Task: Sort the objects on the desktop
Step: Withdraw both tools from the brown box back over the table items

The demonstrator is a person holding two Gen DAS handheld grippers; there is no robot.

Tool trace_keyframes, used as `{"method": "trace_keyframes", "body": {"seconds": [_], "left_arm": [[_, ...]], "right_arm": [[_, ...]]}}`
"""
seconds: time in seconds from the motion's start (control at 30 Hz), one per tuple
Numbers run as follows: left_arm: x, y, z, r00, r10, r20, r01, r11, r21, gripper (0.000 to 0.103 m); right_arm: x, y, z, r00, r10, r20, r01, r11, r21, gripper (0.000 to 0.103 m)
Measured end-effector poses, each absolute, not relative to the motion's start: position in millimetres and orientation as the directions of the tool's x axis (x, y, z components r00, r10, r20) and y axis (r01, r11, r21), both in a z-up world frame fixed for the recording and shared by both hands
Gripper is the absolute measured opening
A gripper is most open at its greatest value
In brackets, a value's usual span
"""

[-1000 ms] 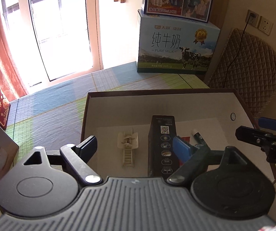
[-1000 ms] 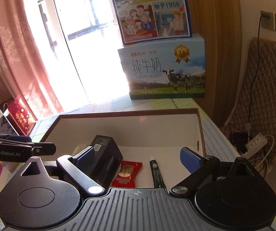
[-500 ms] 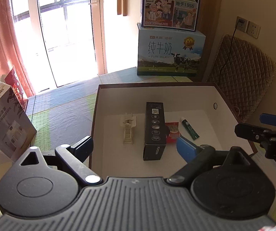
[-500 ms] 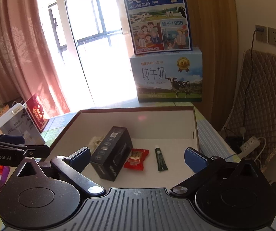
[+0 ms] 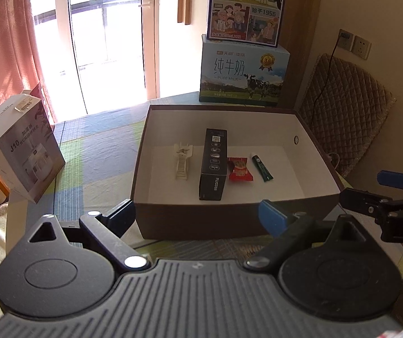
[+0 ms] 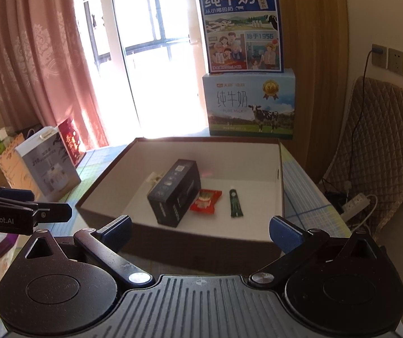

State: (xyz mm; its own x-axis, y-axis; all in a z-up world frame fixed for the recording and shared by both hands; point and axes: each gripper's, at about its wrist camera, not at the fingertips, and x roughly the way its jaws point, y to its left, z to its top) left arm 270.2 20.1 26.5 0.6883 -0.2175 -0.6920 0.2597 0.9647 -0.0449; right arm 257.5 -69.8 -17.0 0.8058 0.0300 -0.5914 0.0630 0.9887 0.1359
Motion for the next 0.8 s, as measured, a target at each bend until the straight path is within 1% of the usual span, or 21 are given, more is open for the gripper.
{"method": "trace_keyframes", "body": {"seconds": [0.3, 0.8], "left_arm": [[227, 26, 20, 0.672, -0.187, -0.716, 0.238, 0.971, -0.030, 0.093], [170, 33, -6, 0.604, -0.139, -0.785, 0.189, 0.982, -0.029, 0.093]], "right_arm": [[222, -56, -20, 0.785, 0.063, -0.616, 0.032, 0.989, 0.143, 0.101], [183, -35, -46, 0.698, 0.116, -0.707, 0.002, 0.986, 0.164, 0.101]]}}
